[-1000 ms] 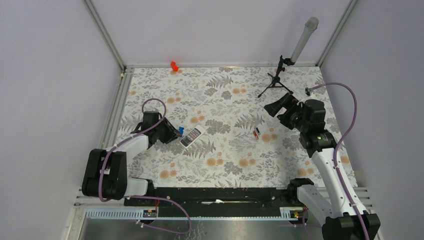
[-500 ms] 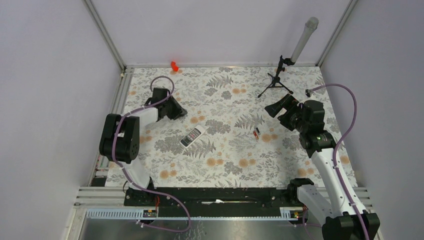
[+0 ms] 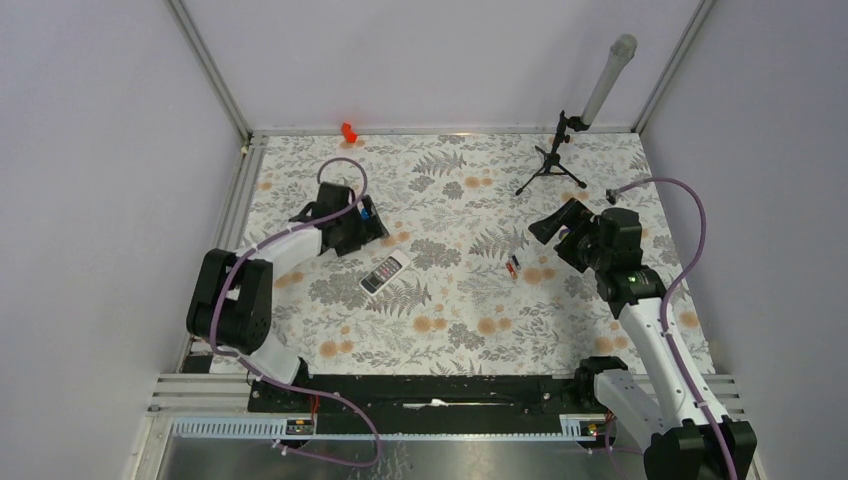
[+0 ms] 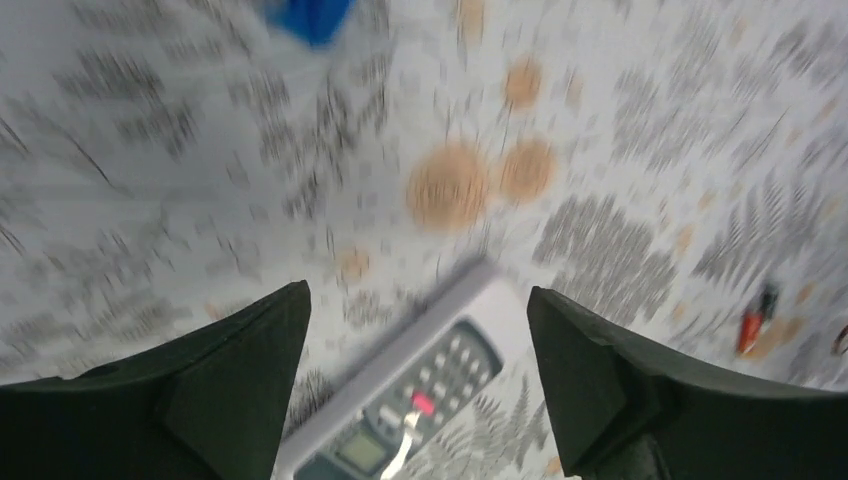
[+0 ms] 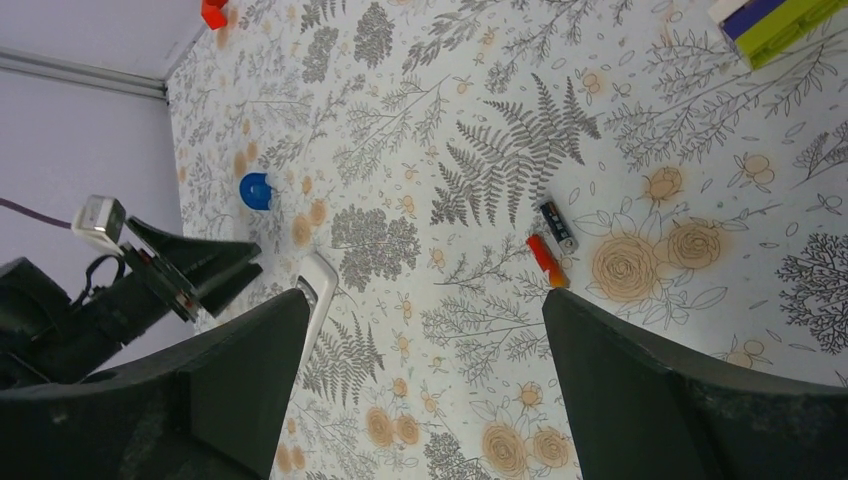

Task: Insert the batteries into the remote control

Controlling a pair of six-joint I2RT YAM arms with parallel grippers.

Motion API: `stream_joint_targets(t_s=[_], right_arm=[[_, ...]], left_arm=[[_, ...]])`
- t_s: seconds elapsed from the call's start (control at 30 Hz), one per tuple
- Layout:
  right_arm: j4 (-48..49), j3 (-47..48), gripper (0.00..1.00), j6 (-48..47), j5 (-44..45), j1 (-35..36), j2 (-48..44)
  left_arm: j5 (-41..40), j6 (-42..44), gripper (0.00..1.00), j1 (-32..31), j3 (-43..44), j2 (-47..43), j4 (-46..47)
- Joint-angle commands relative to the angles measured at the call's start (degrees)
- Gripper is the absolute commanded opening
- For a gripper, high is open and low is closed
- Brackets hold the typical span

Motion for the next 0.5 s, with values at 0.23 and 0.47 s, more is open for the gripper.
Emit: stream_joint_targets(t_s=[0.23, 0.47], right_arm=[[1.4, -1.5, 0.95, 1.0, -1.3, -0.2, -0.3], [1.1, -3.0, 0.95, 1.0, -1.5, -0.2, -1.1]], left_arm=[[2.9, 1.9, 0.94, -4.4, -12.2, -5.1, 1.4], [1.9, 2.2, 0.94, -10.2, -15.4, -8.3, 1.0]])
